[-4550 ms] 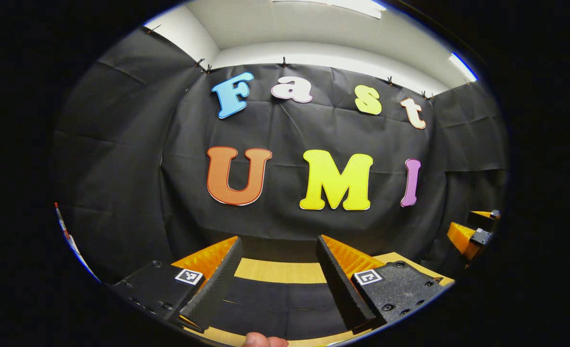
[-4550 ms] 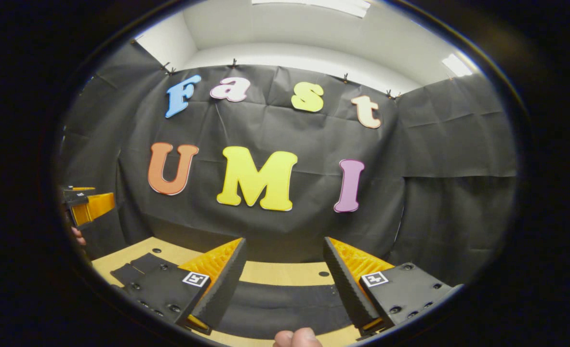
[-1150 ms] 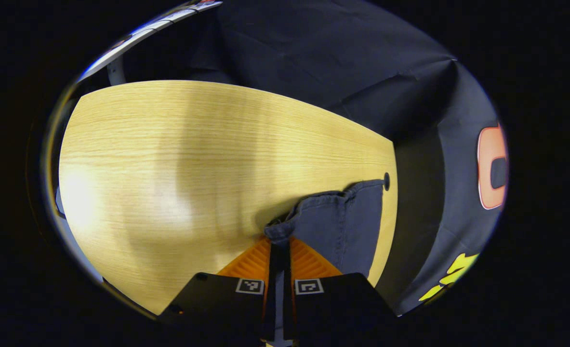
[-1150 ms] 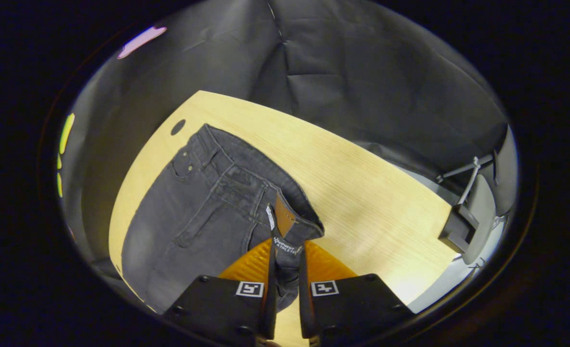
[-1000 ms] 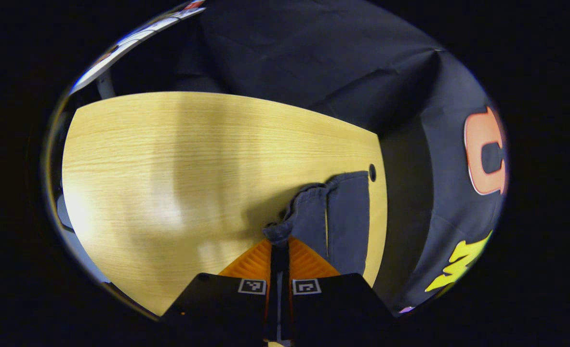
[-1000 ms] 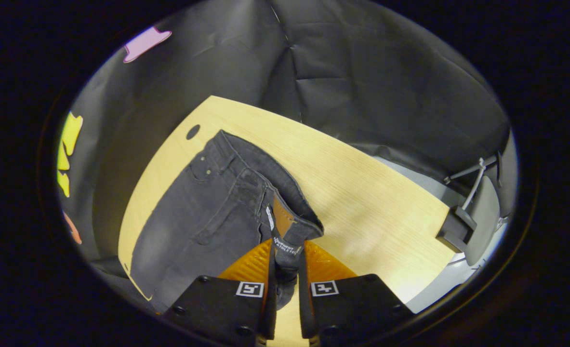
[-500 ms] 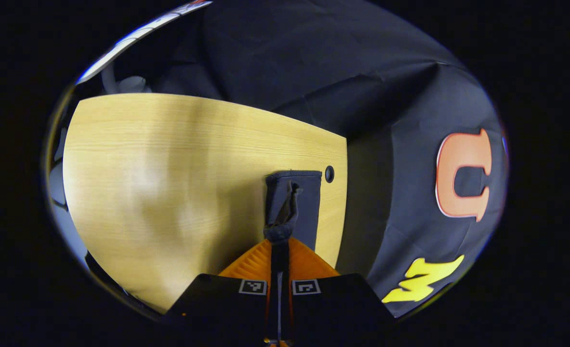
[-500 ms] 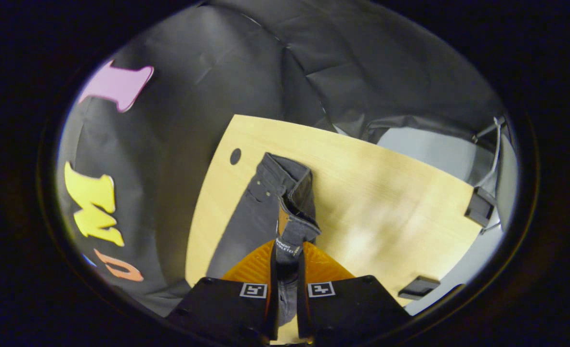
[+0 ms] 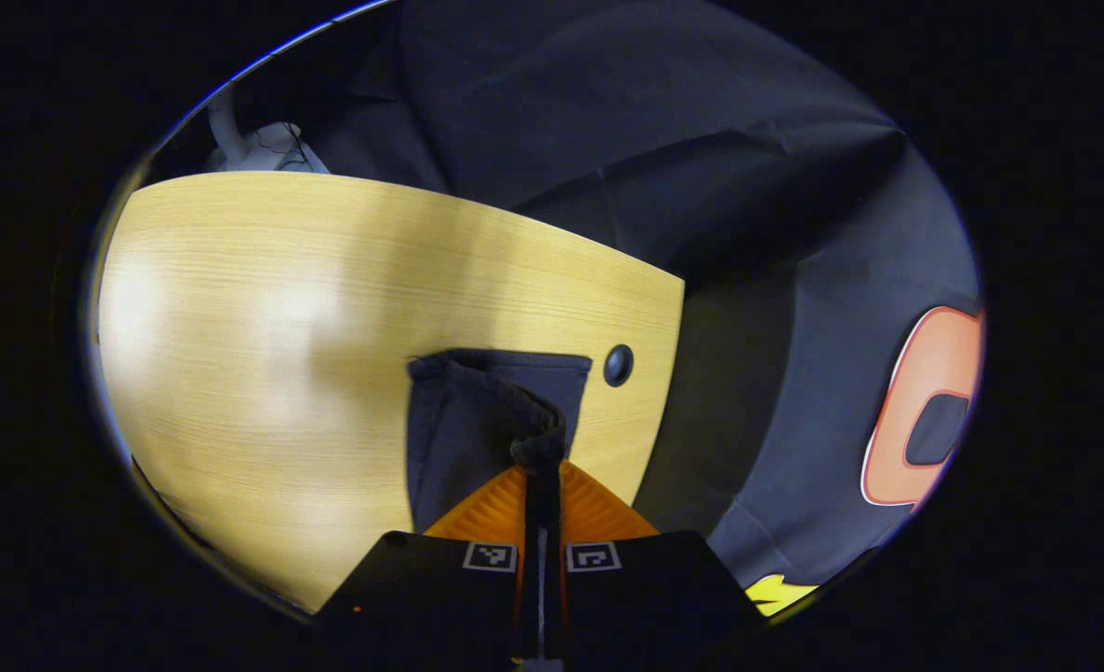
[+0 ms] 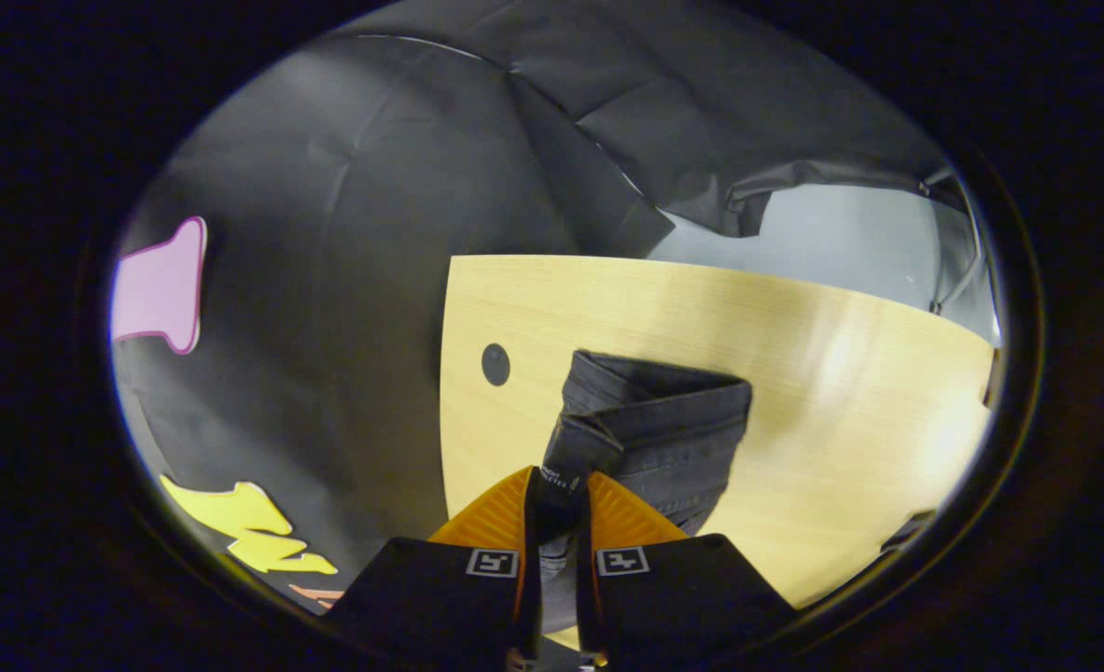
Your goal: Grasp the waist and the cuffs of the jeans and fold them to make the two legs overlap; first hold the waist and fold one-third of the jeans toward the cuffs, then hold the cuffs and fold the remaining one-third in the same direction to finish folding.
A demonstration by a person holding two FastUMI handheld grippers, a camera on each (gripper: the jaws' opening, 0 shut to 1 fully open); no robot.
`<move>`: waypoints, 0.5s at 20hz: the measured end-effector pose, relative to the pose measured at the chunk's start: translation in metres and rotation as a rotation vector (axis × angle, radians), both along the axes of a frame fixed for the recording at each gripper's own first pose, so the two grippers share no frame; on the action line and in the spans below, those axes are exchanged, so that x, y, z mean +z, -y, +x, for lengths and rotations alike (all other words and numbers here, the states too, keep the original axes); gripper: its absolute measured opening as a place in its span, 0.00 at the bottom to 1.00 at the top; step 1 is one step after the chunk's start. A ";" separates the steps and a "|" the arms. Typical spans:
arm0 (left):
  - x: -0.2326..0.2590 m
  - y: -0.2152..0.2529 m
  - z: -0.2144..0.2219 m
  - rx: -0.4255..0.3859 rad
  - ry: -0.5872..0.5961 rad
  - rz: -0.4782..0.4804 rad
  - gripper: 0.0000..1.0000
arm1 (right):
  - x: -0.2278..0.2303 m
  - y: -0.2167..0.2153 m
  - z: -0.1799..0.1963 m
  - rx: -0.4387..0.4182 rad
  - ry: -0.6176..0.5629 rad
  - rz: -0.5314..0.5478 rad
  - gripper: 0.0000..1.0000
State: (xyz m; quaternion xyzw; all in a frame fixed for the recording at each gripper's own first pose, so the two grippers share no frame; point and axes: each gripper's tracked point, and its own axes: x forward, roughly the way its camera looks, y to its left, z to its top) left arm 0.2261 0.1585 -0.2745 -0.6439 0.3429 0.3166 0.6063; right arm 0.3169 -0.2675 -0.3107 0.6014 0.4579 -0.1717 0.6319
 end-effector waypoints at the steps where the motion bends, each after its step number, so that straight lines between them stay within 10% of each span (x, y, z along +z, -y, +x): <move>1: -0.009 0.004 0.015 -0.036 0.006 0.008 0.05 | -0.009 -0.004 0.011 0.013 -0.004 -0.007 0.16; 10: -0.063 0.008 0.048 -0.167 -0.072 0.040 0.07 | -0.068 -0.017 0.051 0.073 -0.051 -0.047 0.16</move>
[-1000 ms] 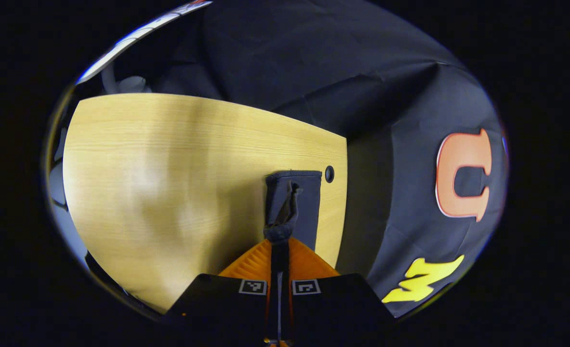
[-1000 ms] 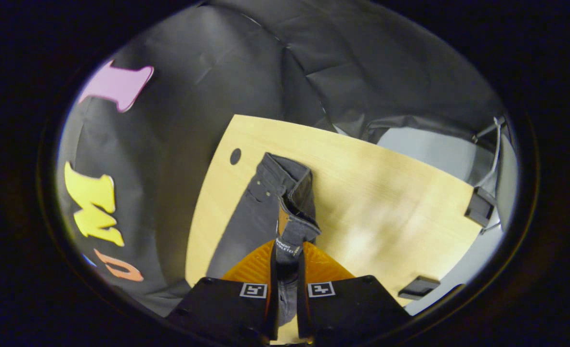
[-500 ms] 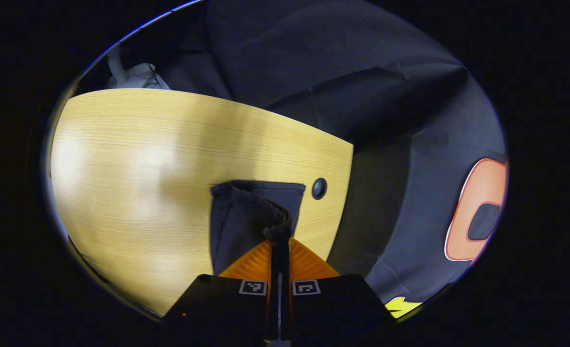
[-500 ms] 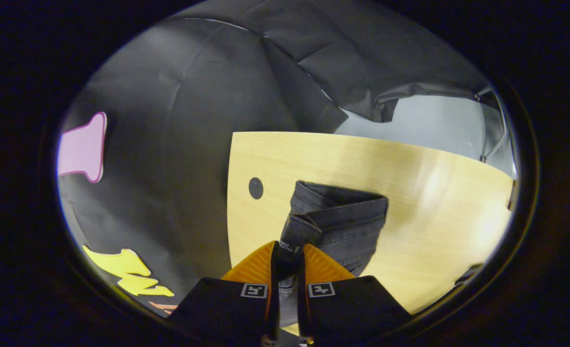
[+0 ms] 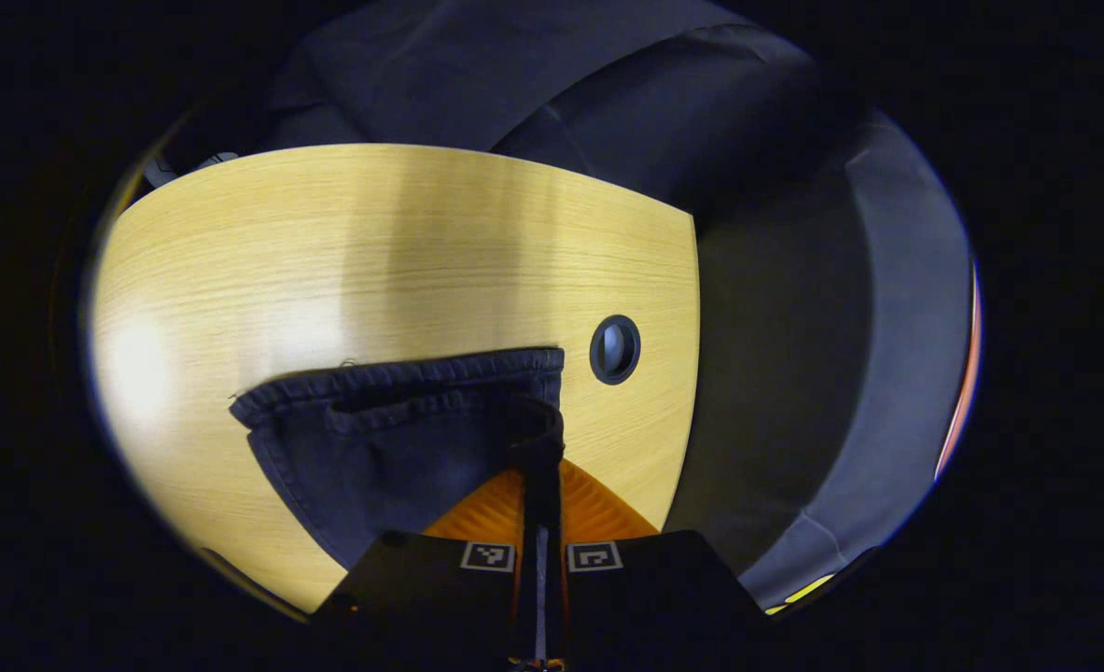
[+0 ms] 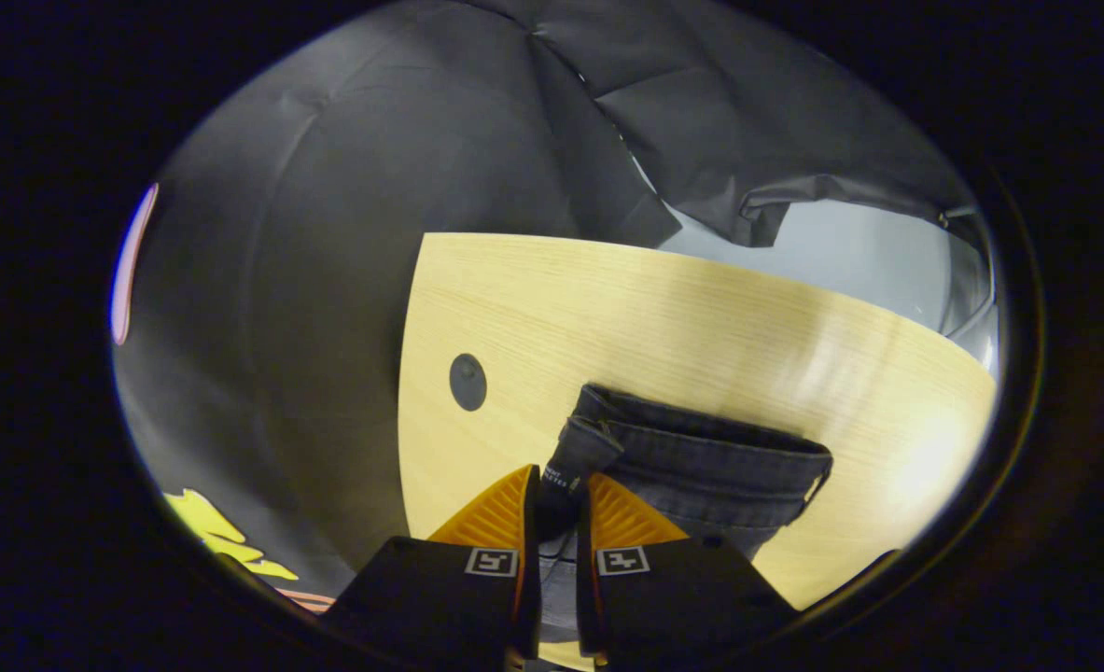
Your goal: Grasp the waist and the cuffs of the jeans and fold them to make the two legs overlap; first hold the waist and fold one-third of the jeans toward the cuffs, then hold the cuffs and fold the remaining one-third in the same direction to finish folding.
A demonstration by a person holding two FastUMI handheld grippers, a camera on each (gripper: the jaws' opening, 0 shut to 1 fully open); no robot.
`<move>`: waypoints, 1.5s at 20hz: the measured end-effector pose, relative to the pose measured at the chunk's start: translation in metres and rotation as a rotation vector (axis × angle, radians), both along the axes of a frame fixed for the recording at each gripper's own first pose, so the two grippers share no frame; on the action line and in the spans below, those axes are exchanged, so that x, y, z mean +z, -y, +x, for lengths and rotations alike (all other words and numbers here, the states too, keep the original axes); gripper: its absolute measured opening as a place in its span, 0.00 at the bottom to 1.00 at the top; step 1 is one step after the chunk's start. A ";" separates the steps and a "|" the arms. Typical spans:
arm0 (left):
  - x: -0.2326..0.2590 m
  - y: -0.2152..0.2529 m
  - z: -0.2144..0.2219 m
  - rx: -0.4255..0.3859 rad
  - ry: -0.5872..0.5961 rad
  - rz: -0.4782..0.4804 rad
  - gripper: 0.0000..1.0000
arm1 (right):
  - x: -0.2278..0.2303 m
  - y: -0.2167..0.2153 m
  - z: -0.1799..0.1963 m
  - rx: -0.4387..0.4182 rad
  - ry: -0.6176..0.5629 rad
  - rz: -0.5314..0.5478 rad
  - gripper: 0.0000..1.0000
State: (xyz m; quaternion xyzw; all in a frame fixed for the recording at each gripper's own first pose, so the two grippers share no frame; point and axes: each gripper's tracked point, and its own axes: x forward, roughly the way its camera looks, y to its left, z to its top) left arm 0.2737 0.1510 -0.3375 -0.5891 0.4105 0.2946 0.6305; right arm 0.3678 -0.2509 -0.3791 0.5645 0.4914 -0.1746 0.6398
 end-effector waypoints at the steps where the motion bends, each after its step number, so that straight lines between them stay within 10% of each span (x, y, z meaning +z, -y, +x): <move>1: 0.003 -0.002 -0.004 -0.007 -0.020 0.006 0.09 | -0.003 -0.001 0.003 -0.008 -0.004 0.002 0.16; 2: 0.003 -0.005 -0.009 -0.021 -0.053 0.014 0.11 | -0.004 -0.002 0.006 -0.011 -0.005 0.006 0.20; 3: 0.009 -0.010 -0.016 -0.030 -0.082 0.031 0.39 | -0.005 -0.003 0.007 -0.013 0.000 0.007 0.21; 4: 0.009 -0.013 -0.019 -0.028 -0.099 0.048 0.27 | -0.003 -0.005 0.010 -0.017 0.010 0.013 0.25; 5: 0.012 -0.016 -0.020 -0.024 -0.103 0.058 0.49 | 0.003 -0.008 0.014 -0.030 0.025 0.029 0.28; 8: 0.027 -0.023 -0.028 -0.036 -0.122 0.099 0.93 | 0.025 0.000 0.022 -0.024 0.106 -0.034 0.80; 9: 0.036 -0.023 -0.028 -0.046 -0.110 0.105 0.94 | 0.030 0.000 0.019 0.017 0.124 -0.089 0.97; 13: 0.094 -0.027 -0.033 -0.163 -0.021 0.250 0.95 | 0.064 0.001 -0.004 0.203 0.222 -0.333 0.98; 19: 0.225 0.009 -0.053 -0.553 0.324 0.766 0.95 | 0.147 -0.021 -0.085 0.441 0.432 -0.690 0.97; 24: 0.249 0.071 -0.084 -0.748 0.565 1.082 0.94 | 0.192 -0.039 -0.169 0.505 0.552 -0.892 0.97; 30: 0.236 0.149 -0.160 -0.891 0.706 1.125 0.94 | 0.200 -0.040 -0.262 0.478 0.567 -0.974 0.97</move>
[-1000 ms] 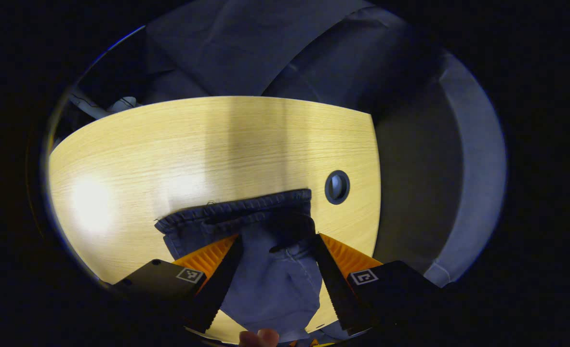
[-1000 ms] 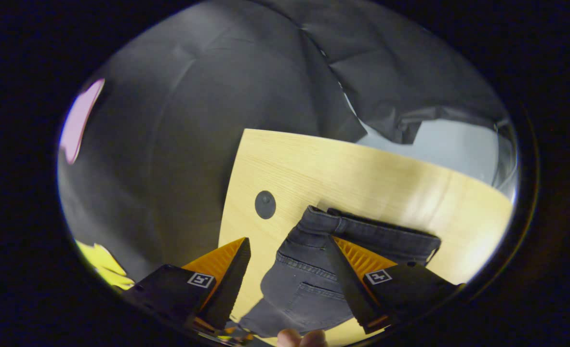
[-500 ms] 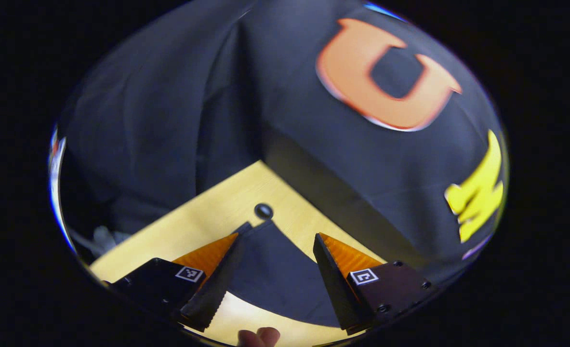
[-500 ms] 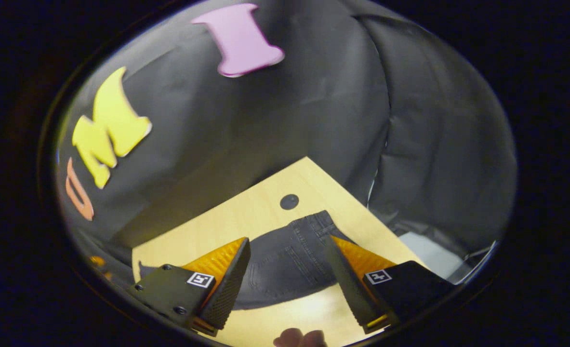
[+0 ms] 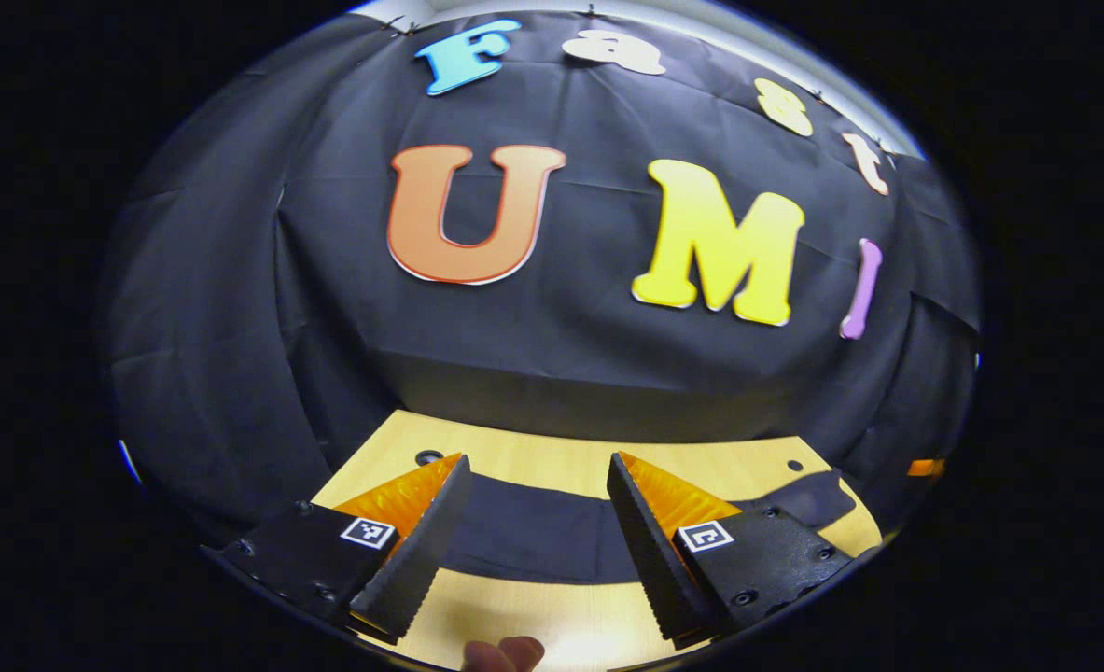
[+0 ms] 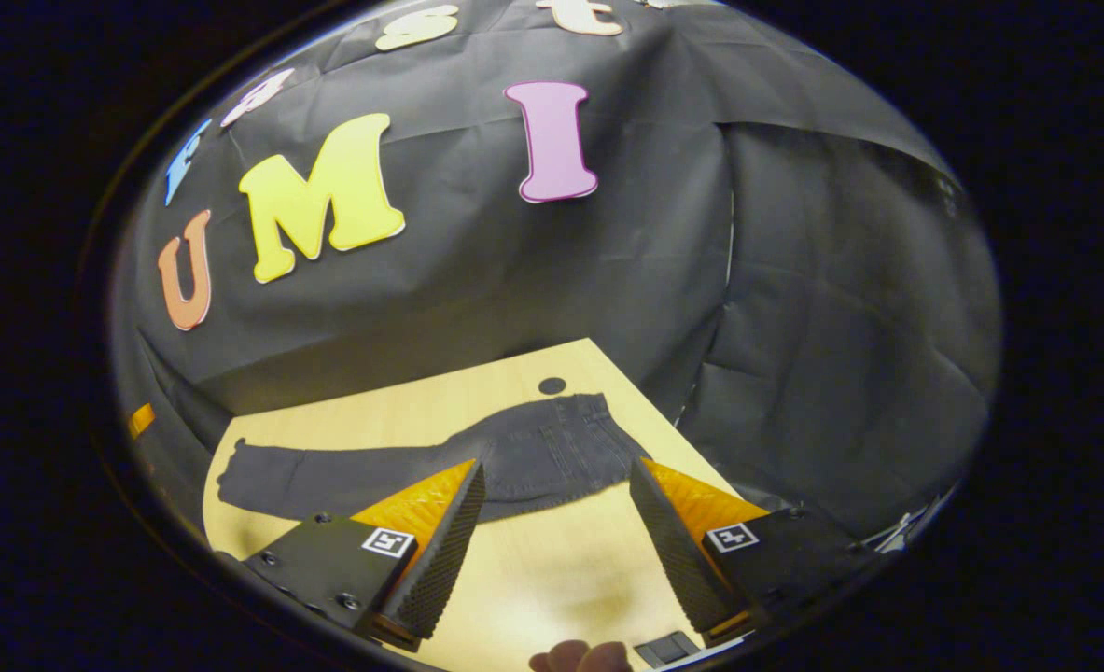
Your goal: Grasp the waist and the cuffs of the jeans and fold them to make the two legs overlap; first hold the waist and fold one-third of the jeans toward the cuffs, then hold the cuffs and fold the remaining one-third in the same direction to finish folding.
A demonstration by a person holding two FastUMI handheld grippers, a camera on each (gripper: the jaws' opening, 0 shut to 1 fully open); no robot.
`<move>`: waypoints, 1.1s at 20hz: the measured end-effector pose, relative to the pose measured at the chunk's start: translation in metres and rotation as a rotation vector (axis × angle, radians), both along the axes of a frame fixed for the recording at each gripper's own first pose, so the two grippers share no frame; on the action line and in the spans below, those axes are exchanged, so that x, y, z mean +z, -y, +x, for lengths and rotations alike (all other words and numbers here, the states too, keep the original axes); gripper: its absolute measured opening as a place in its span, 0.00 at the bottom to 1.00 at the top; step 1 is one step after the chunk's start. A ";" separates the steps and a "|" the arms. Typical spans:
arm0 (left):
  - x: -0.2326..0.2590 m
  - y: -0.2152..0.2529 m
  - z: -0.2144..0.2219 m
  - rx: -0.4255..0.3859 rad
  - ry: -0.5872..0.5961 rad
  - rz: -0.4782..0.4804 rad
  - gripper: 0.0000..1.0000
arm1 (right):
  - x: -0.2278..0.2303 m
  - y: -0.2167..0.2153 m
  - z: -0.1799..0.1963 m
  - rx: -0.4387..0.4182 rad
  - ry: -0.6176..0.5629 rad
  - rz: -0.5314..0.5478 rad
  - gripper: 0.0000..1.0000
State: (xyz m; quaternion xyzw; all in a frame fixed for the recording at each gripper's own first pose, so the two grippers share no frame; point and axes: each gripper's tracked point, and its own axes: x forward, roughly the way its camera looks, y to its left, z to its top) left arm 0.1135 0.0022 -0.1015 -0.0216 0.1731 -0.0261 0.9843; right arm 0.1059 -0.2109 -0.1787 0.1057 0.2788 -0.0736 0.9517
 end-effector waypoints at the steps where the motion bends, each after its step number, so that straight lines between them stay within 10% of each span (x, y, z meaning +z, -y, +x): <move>1: 0.001 0.010 -0.011 -0.007 0.013 0.010 0.94 | -0.002 0.003 -0.007 -0.009 0.007 -0.001 0.97; 8: -0.021 0.038 -0.054 -0.012 -0.059 0.011 0.94 | -0.040 0.032 -0.009 -0.053 -0.042 0.051 0.97; 22: -0.063 0.038 -0.057 0.167 -0.238 -0.018 0.94 | -0.206 0.092 0.140 -0.040 -0.189 0.185 0.98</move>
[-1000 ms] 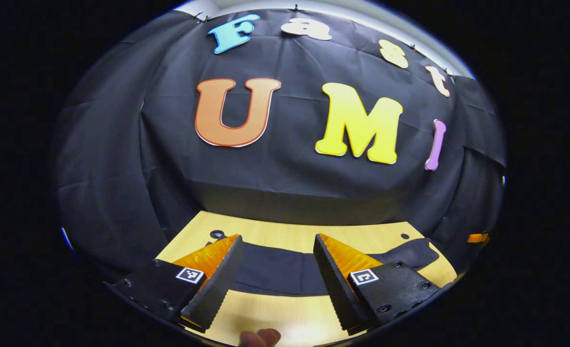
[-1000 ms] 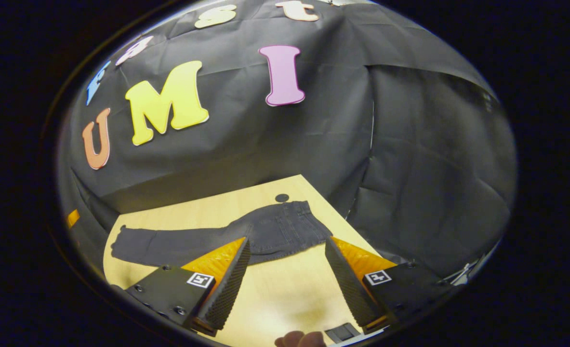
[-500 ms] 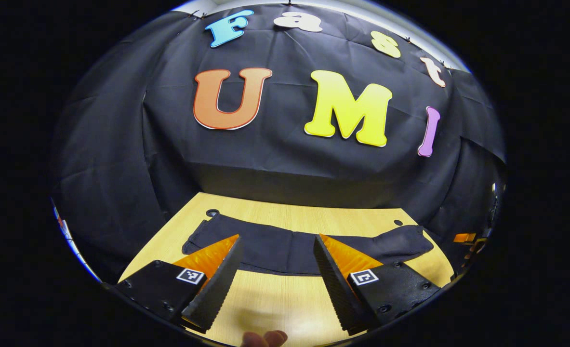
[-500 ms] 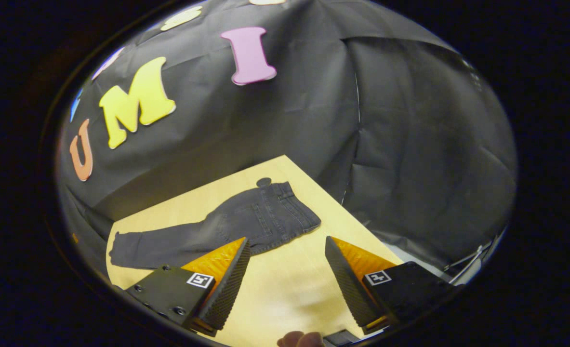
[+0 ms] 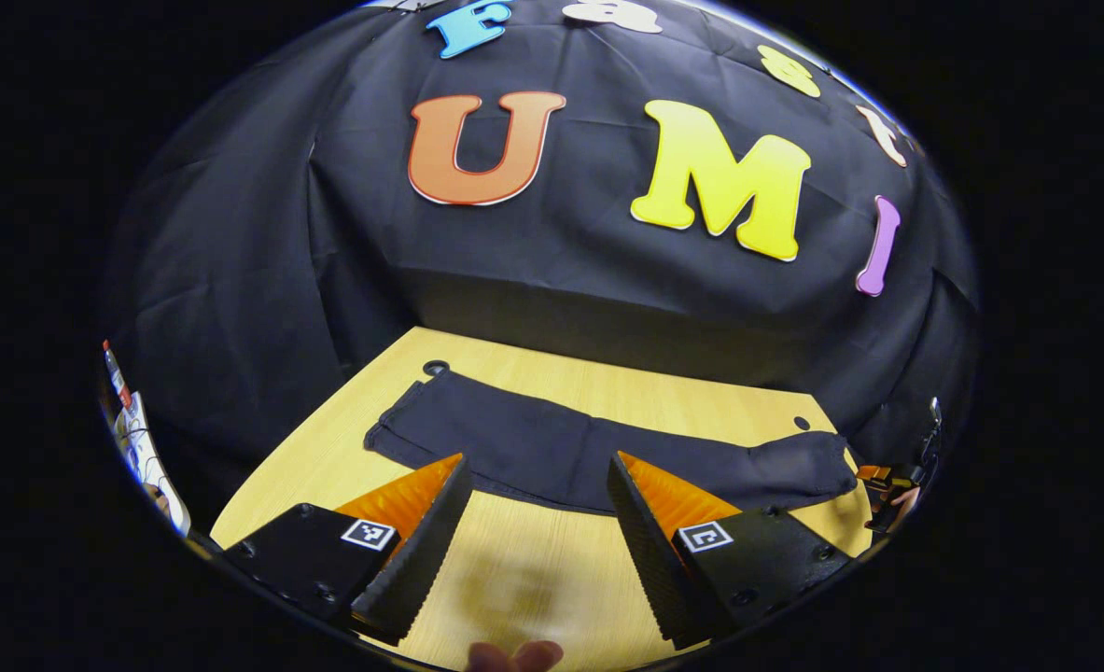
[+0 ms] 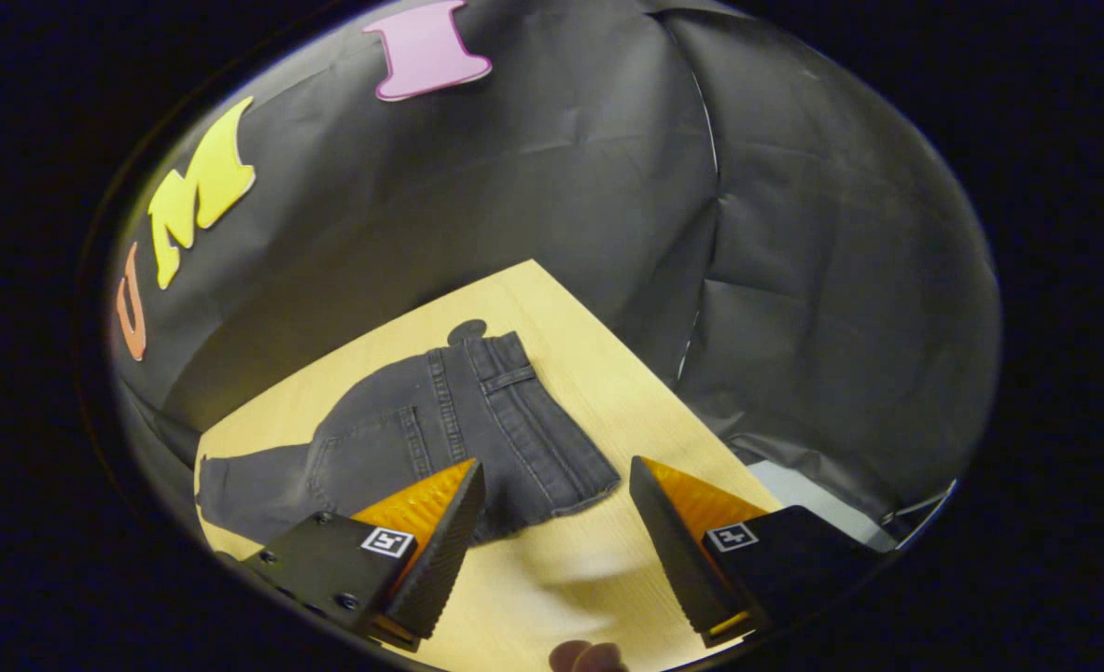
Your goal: Grasp the waist and the cuffs of the jeans and fold them to make the two legs overlap; first hold the waist and fold one-third of the jeans toward the cuffs, then hold the cuffs and fold the remaining one-third in the same direction to finish folding.
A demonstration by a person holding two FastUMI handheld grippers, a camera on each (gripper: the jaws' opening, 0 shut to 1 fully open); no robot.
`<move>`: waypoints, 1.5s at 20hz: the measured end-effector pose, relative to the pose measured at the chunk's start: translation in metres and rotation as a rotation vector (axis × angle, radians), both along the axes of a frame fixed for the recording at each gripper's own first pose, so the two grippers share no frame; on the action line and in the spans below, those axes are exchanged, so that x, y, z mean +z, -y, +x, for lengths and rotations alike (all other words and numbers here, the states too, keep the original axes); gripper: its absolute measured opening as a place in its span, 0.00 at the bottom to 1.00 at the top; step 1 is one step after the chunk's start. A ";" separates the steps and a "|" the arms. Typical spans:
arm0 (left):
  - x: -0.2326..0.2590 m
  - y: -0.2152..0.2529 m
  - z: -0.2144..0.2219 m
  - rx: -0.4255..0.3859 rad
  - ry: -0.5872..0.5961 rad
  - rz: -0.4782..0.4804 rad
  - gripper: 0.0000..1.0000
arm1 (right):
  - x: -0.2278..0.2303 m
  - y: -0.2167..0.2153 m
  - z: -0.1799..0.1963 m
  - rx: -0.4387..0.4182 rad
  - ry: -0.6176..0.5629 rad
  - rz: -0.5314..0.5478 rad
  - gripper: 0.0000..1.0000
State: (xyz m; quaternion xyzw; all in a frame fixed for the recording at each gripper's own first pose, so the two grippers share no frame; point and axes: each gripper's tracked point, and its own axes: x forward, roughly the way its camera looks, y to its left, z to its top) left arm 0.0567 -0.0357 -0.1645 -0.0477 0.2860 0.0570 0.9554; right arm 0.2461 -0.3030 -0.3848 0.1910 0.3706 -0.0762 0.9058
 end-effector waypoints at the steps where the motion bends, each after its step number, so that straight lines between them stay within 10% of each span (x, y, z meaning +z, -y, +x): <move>1: -0.004 0.002 -0.001 -0.001 -0.014 -0.001 0.94 | -0.009 0.002 0.004 0.002 -0.011 -0.009 0.98; 11: -0.012 0.003 -0.003 -0.007 -0.056 0.043 0.94 | -0.033 -0.006 0.024 0.084 0.001 -0.005 0.97; 18: -0.007 -0.024 -0.024 0.065 -0.055 0.046 0.94 | -0.025 -0.020 0.024 0.127 -0.038 -0.035 0.14; 30: 0.007 -0.083 -0.041 0.169 0.034 -0.009 0.94 | 0.101 -0.090 0.012 0.207 0.033 -0.034 0.03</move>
